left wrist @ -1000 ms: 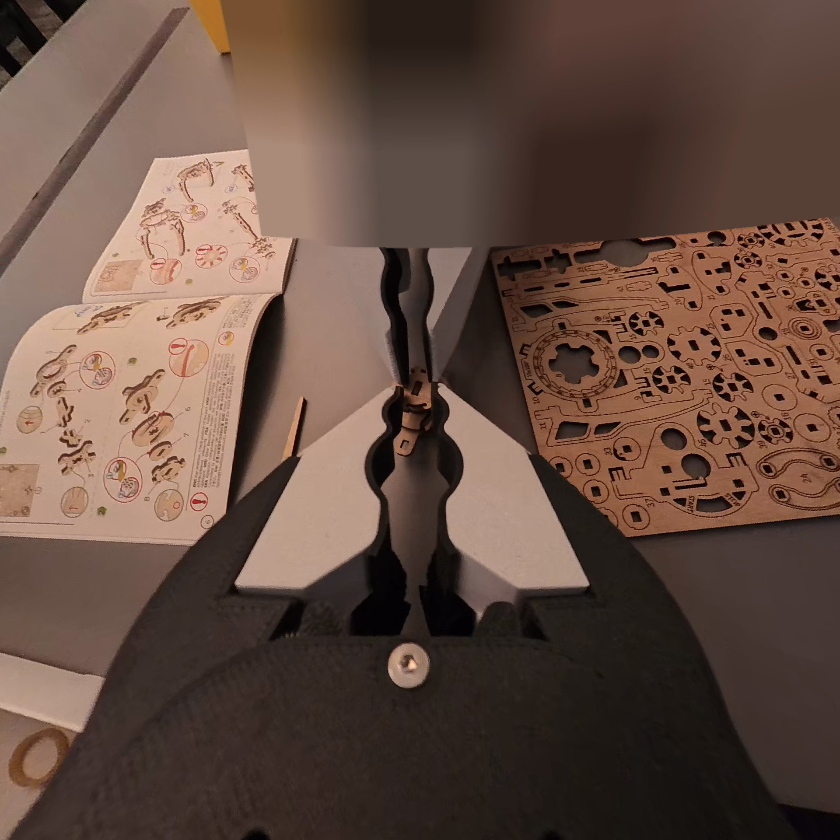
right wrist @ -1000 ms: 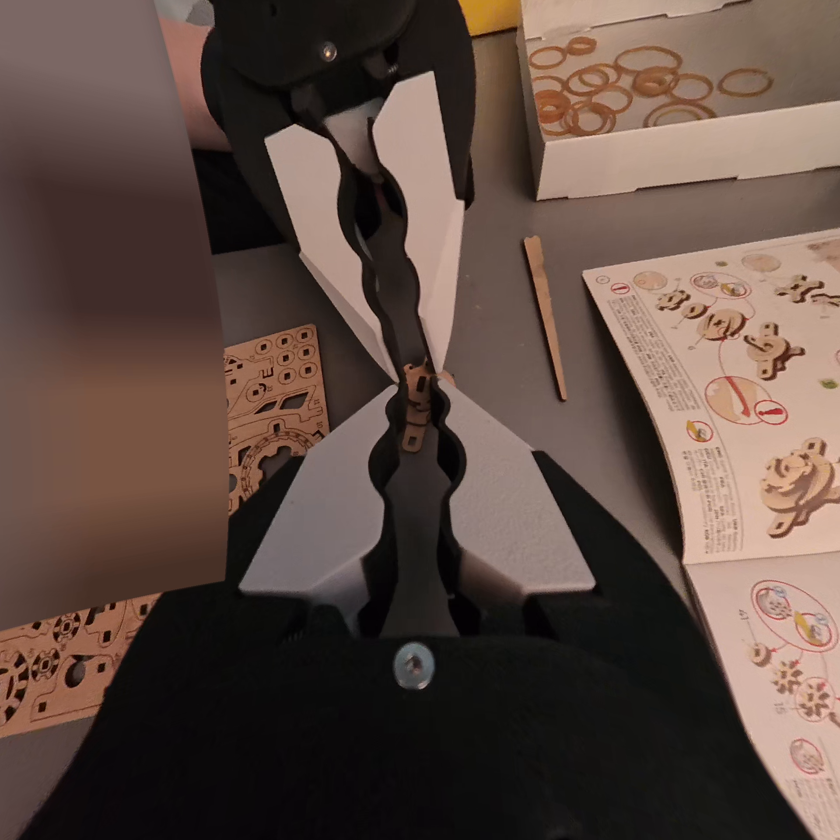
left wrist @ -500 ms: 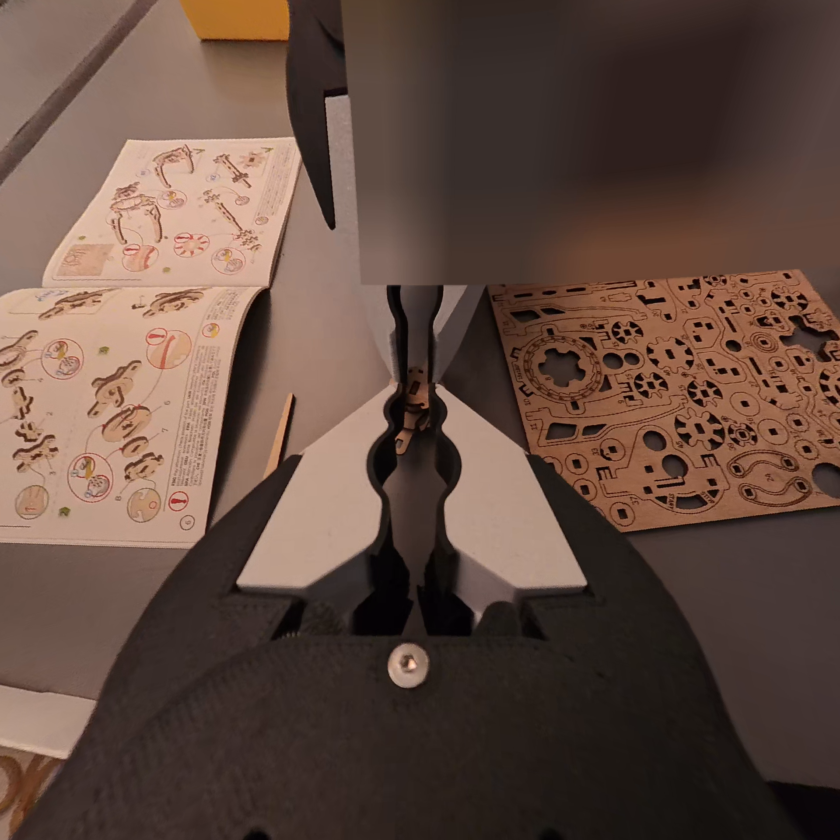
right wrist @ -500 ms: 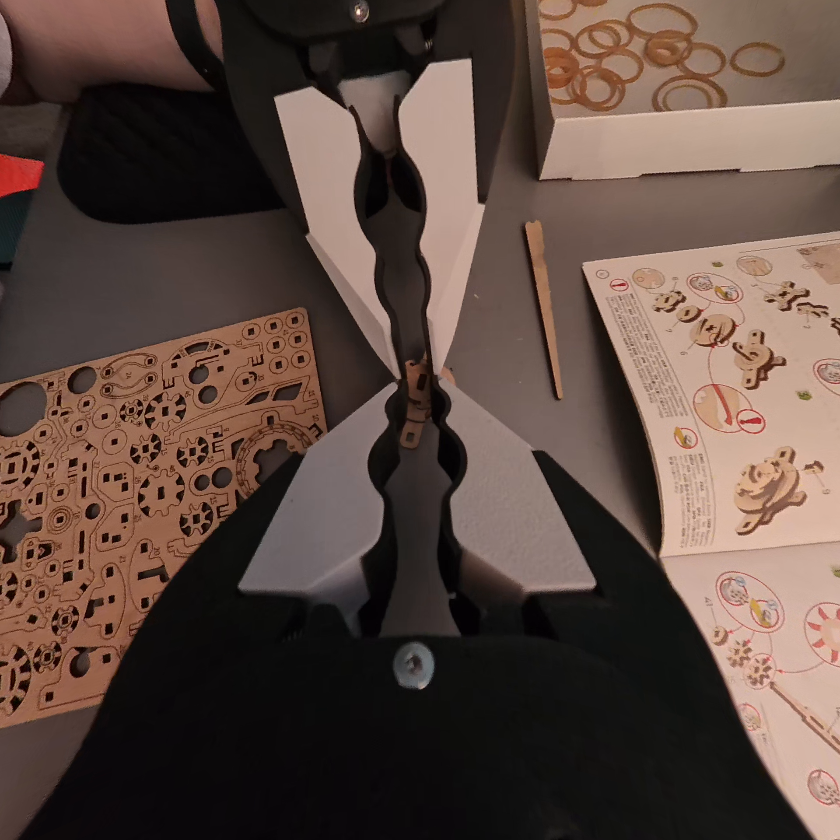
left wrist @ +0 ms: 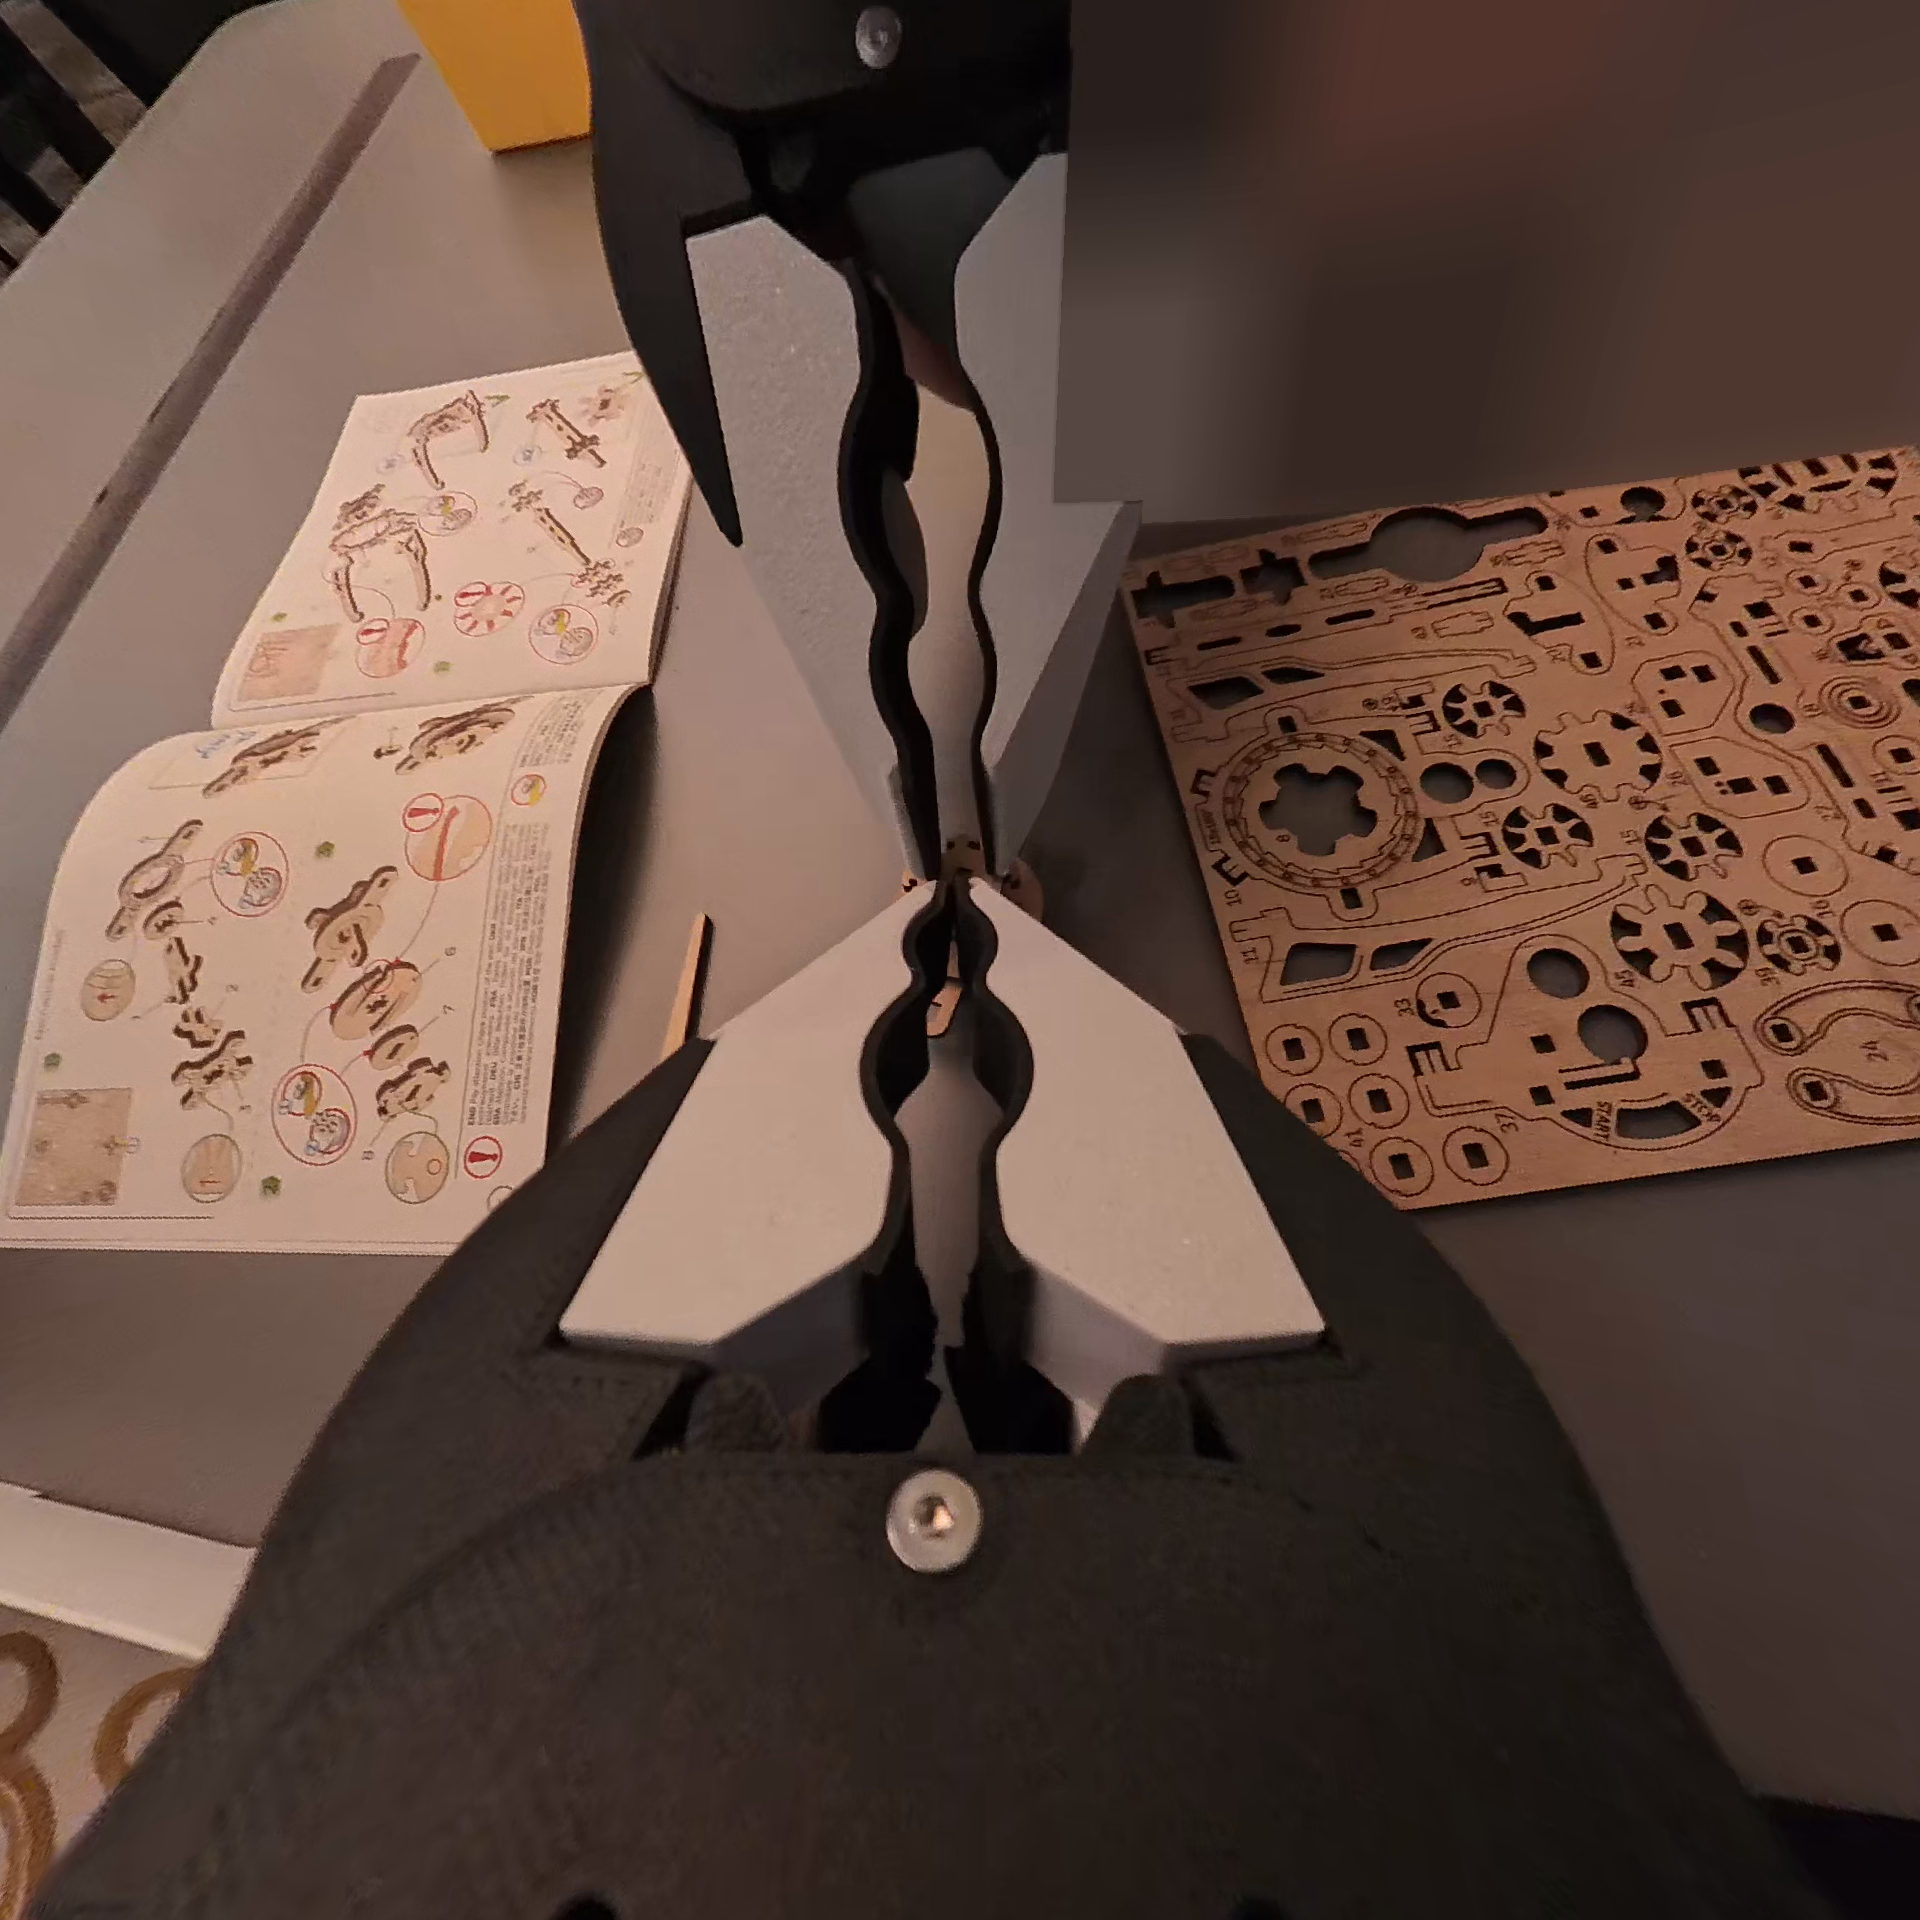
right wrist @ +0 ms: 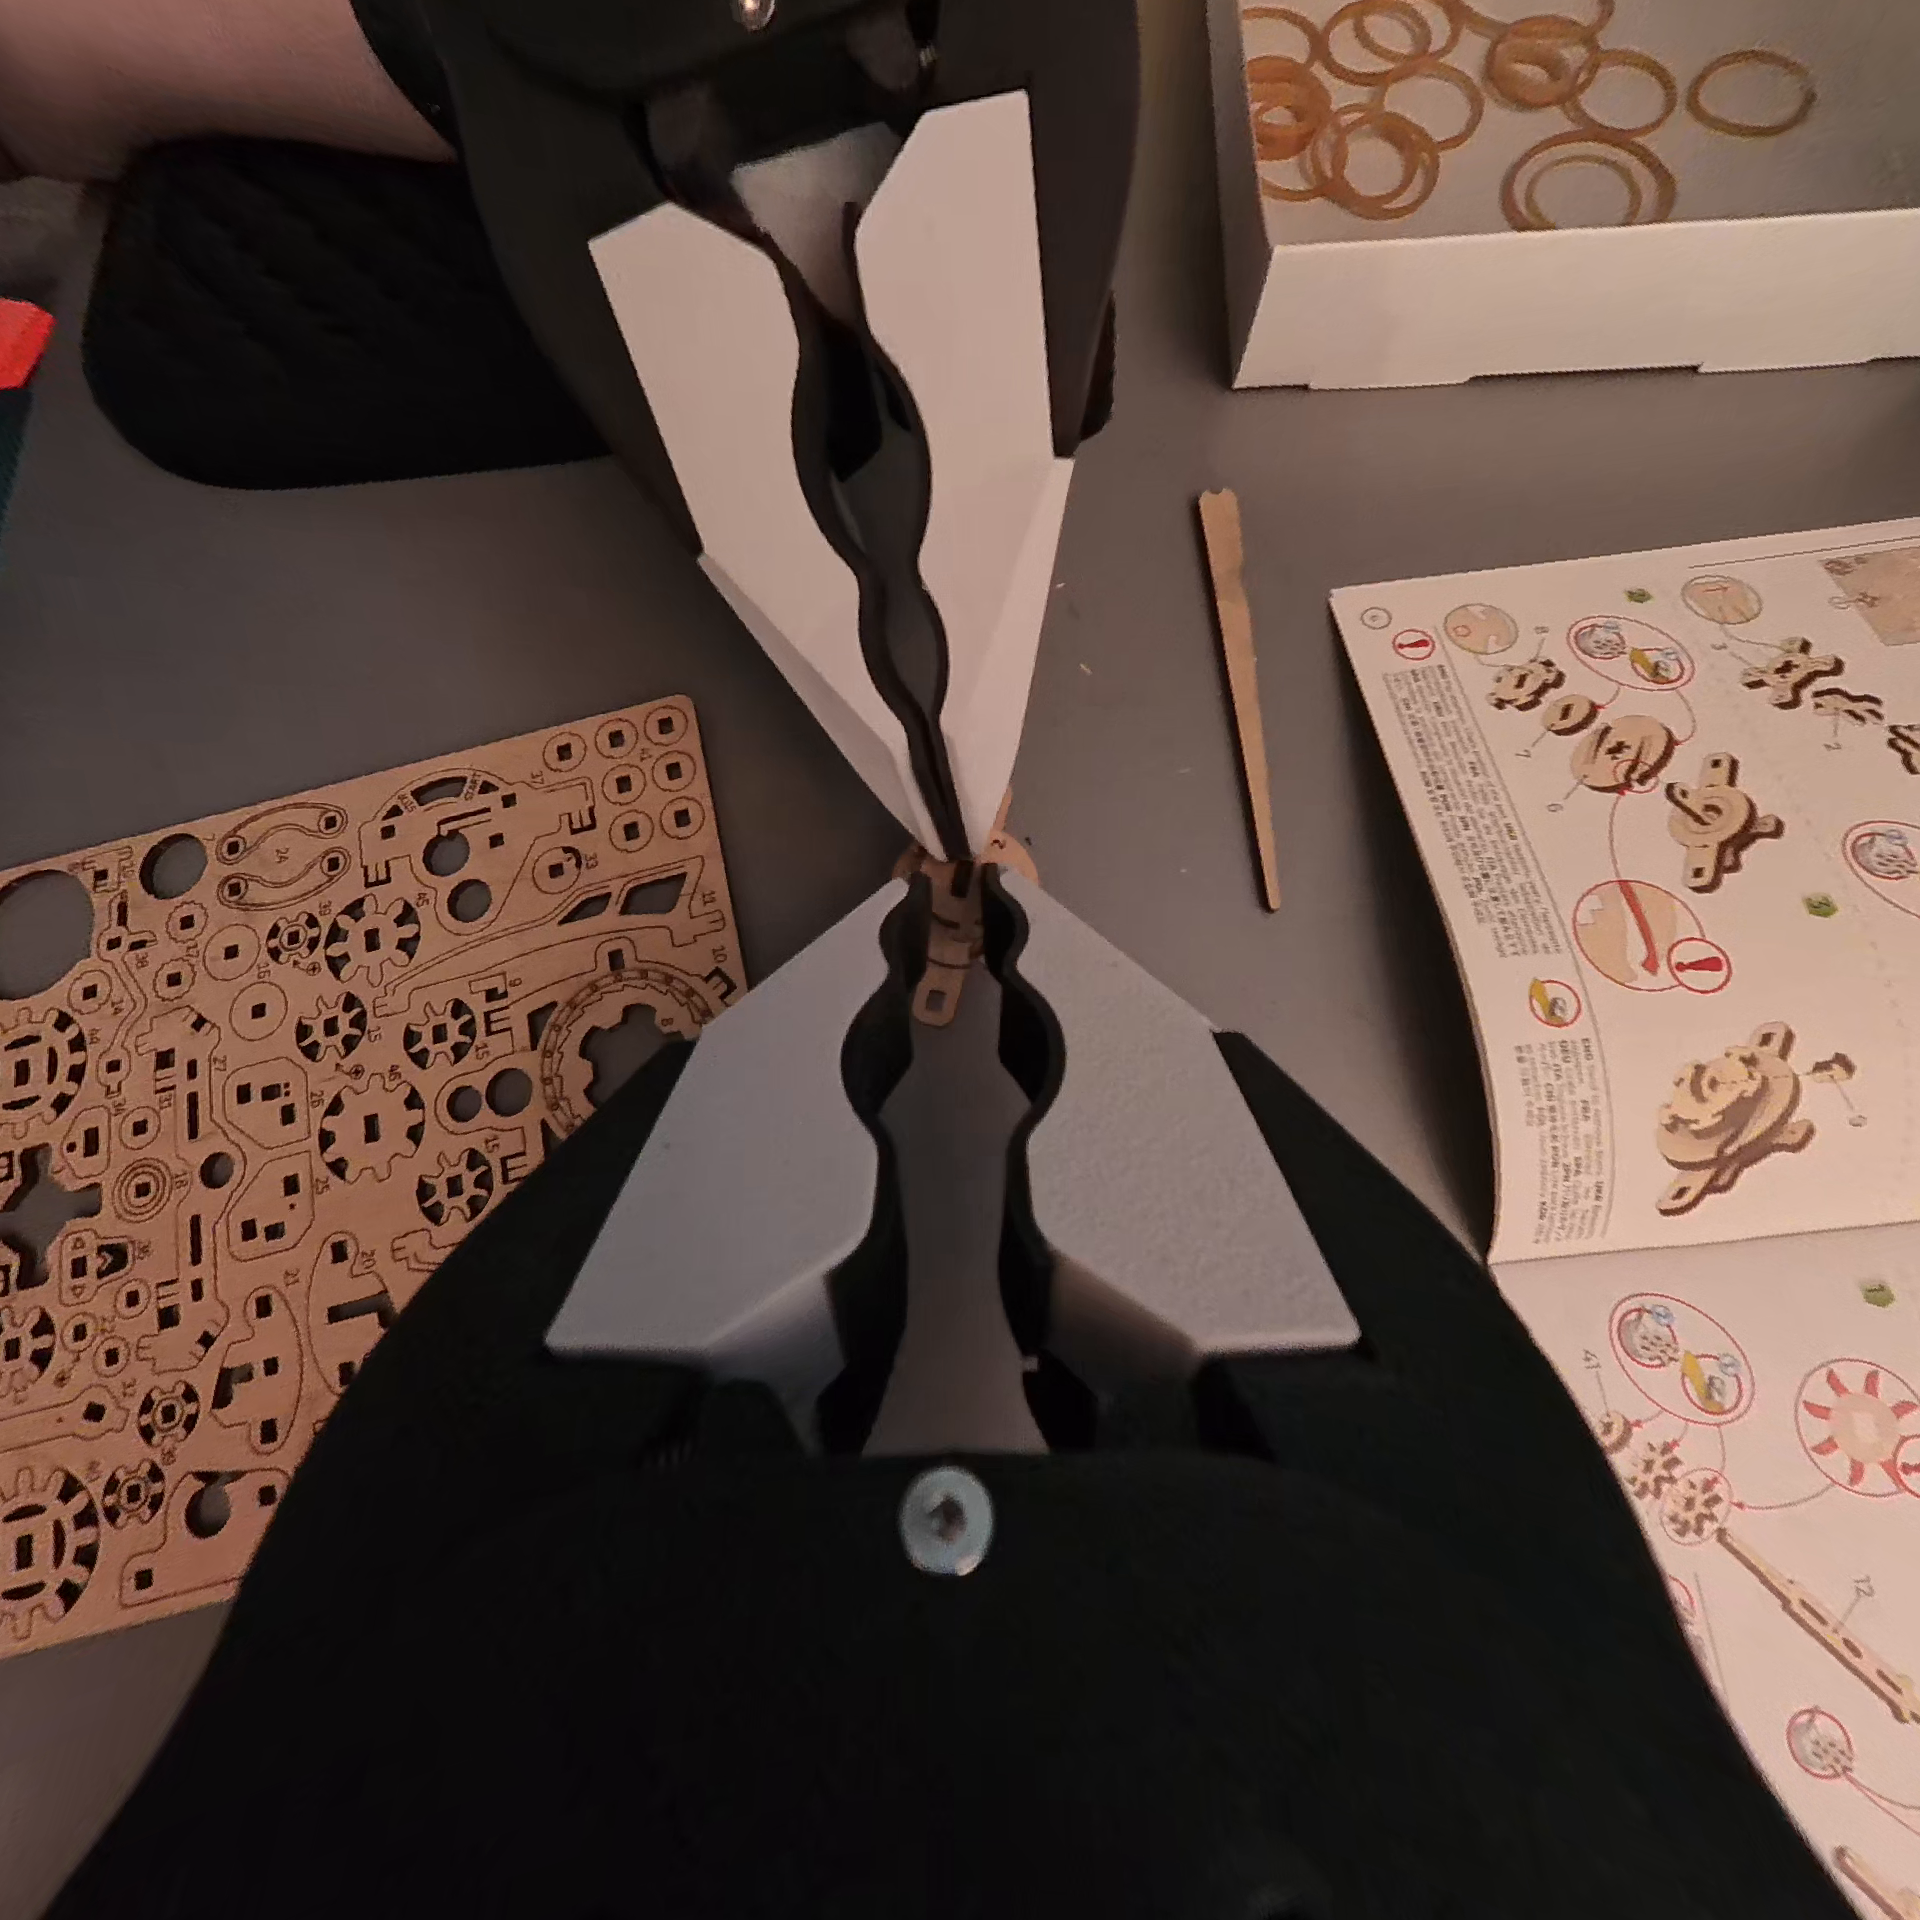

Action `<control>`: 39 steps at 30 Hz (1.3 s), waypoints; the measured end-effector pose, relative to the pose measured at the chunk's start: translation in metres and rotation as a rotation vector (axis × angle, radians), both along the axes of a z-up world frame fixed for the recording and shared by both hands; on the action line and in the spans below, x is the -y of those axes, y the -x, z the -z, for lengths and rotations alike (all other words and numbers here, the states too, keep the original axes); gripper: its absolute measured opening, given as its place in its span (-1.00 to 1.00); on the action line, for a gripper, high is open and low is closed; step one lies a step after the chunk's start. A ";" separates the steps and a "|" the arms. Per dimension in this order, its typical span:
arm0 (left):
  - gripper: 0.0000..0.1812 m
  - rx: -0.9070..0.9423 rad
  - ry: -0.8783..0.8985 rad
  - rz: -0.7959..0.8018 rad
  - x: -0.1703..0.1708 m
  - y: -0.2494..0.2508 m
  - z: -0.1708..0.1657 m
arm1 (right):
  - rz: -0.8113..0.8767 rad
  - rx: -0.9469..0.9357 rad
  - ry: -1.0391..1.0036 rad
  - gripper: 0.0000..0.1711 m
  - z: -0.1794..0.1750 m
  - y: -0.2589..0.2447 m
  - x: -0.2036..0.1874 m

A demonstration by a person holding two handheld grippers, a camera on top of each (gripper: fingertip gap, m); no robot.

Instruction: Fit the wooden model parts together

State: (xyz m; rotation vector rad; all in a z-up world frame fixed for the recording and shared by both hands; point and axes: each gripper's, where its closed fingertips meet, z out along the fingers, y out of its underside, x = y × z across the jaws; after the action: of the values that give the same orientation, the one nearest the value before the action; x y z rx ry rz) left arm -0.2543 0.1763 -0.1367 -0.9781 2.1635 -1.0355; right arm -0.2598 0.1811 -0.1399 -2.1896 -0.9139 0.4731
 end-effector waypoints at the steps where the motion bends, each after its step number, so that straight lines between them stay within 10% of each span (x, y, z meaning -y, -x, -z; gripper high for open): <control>1: -1.00 0.003 -0.010 0.004 0.000 0.000 0.000 | 0.000 0.004 0.005 -0.86 0.000 0.000 0.000; 39: -0.98 -0.051 -0.080 0.018 -0.003 0.002 0.001 | -0.037 0.214 0.200 -0.87 0.001 0.001 -0.002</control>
State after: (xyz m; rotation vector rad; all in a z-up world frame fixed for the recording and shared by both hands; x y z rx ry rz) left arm -0.2565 0.1791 -0.1377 -0.9596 2.2403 -0.9345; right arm -0.2611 0.1833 -0.1410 -2.4441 -1.0611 0.3649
